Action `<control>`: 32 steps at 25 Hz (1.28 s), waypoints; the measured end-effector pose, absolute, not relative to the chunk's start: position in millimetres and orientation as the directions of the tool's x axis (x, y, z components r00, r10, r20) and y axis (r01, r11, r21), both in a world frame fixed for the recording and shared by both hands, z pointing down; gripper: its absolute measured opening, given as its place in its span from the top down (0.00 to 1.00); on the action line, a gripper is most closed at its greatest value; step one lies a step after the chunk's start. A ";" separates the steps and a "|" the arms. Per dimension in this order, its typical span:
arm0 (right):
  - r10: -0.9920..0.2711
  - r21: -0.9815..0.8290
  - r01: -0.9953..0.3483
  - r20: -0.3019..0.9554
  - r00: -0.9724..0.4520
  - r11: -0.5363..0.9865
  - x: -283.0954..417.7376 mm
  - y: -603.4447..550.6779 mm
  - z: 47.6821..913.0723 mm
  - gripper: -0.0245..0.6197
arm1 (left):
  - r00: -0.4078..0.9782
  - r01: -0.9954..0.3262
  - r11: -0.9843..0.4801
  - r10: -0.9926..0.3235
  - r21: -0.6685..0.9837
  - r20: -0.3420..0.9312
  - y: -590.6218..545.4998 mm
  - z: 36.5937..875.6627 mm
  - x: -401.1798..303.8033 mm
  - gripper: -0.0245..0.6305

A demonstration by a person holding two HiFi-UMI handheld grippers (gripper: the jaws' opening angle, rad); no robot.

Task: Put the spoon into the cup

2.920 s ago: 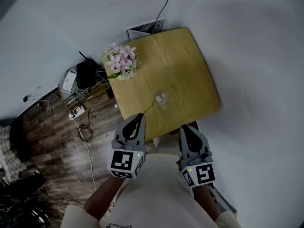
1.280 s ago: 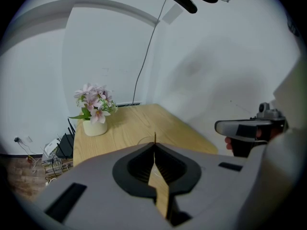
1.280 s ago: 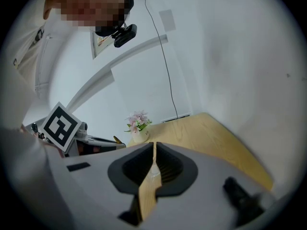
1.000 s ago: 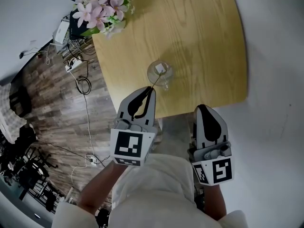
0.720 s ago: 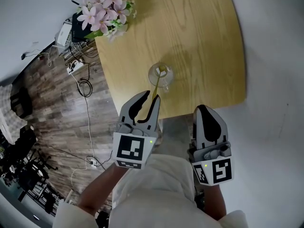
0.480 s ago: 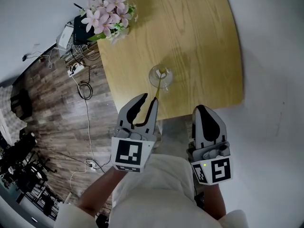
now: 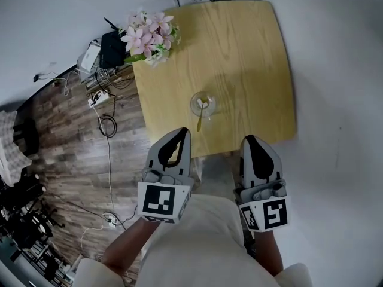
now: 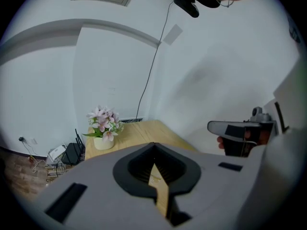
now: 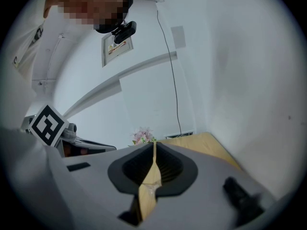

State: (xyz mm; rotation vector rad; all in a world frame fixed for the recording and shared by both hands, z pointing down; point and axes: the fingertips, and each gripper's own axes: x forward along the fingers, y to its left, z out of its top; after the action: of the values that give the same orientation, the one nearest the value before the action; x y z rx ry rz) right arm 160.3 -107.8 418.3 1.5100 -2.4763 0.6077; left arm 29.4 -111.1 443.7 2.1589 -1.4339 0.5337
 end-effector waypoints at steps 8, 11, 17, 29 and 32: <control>-0.815 -0.206 -0.872 0.311 -0.488 0.444 153.9 -98.6 379.6 0.91 | 0.339 -0.941 -0.290 -0.788 0.176 0.515 -96.7 399.5 17.4 0.95; -0.817 -0.194 -0.868 0.293 -0.497 0.458 151.7 -93.7 368.3 0.91 | 0.318 -0.948 -0.271 -0.810 0.166 0.493 -90.0 383.2 10.1 0.95; -0.809 -0.156 -0.857 0.283 -0.515 0.491 149.3 -78.3 348.6 0.91 | 0.277 -0.960 -0.224 -0.861 0.170 0.427 -77.3 346.3 -2.9 0.95; -0.800 -0.098 -0.836 0.247 -0.546 0.540 145.7 -67.4 319.6 0.91 | 0.265 -0.963 -0.223 -0.897 0.154 0.353 -58.3 307.1 -11.0 0.95; -0.794 -0.093 -0.829 0.245 -0.556 0.552 145.1 -68.9 319.3 0.91 | 0.268 -0.961 -0.226 -0.896 0.156 0.355 -54.2 308.0 -12.2 0.95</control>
State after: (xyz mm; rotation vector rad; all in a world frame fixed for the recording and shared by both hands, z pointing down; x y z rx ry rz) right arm 145.1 -68.9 319.3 1.3783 -2.6098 0.2952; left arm -12.2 -54.2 308.0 2.2044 -1.6941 0.2690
